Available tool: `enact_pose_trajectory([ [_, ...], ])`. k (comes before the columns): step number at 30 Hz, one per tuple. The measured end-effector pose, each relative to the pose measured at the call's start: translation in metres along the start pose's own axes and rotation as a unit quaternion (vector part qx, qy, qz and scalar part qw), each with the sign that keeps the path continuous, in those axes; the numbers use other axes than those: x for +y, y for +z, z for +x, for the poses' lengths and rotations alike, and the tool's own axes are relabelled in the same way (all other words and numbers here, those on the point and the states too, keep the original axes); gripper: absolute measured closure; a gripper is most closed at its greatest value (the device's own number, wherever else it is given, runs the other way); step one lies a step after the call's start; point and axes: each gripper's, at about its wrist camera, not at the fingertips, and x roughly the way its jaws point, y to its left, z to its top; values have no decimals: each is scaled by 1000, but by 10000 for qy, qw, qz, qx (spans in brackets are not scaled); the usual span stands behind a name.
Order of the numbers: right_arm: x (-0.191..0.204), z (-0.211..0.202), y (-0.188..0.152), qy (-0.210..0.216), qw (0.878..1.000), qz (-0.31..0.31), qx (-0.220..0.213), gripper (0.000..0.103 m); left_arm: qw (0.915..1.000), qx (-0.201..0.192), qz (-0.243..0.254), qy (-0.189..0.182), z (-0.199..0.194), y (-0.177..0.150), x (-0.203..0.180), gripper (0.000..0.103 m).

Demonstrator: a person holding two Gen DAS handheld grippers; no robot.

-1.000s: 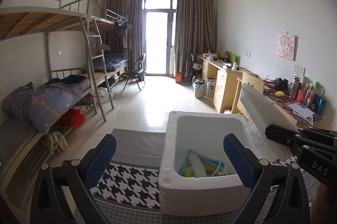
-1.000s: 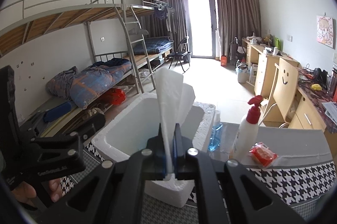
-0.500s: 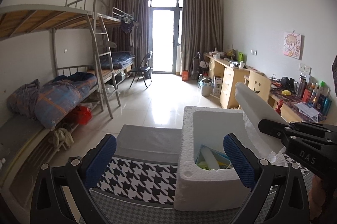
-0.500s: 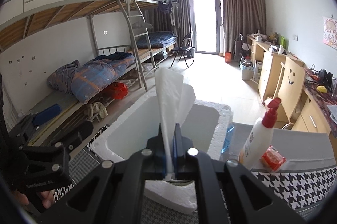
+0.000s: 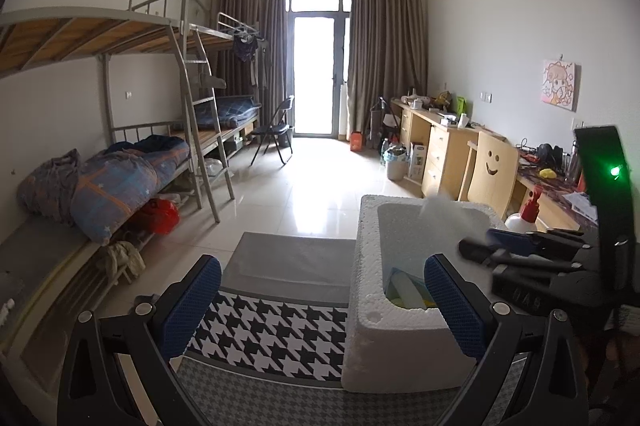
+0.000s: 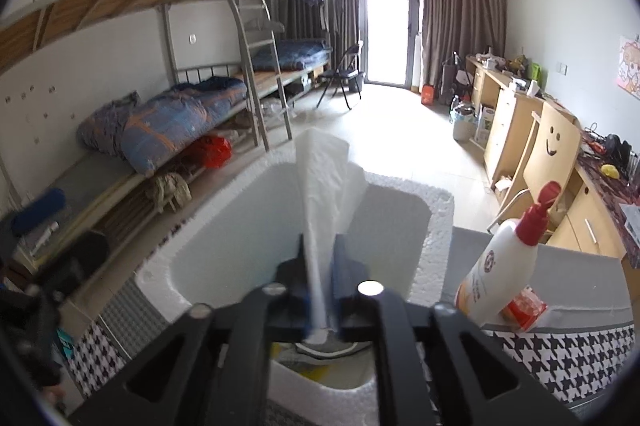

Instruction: Organize soft objects

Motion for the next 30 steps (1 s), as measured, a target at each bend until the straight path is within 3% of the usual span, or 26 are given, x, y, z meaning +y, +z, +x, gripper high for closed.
enact_pose_trajectory([
  [2, 0, 2, -2, -34, 10000, -34, 79, 37, 10000, 4, 15, 3, 0, 0, 0, 1],
  [3, 0, 0, -3, -19, 10000, -27, 6, 33, 10000, 7, 20, 19, 0, 0, 0, 1],
  [19, -6, -43, -10, -51, 9992, 9, -388, 29, 9997, -24, 181, -186, -17, 2, -22, 1],
  [30, -19, -89, -23, -251, 9959, 158, -855, 10, 9986, -189, 260, -412, -40, 0, -40, 1],
])
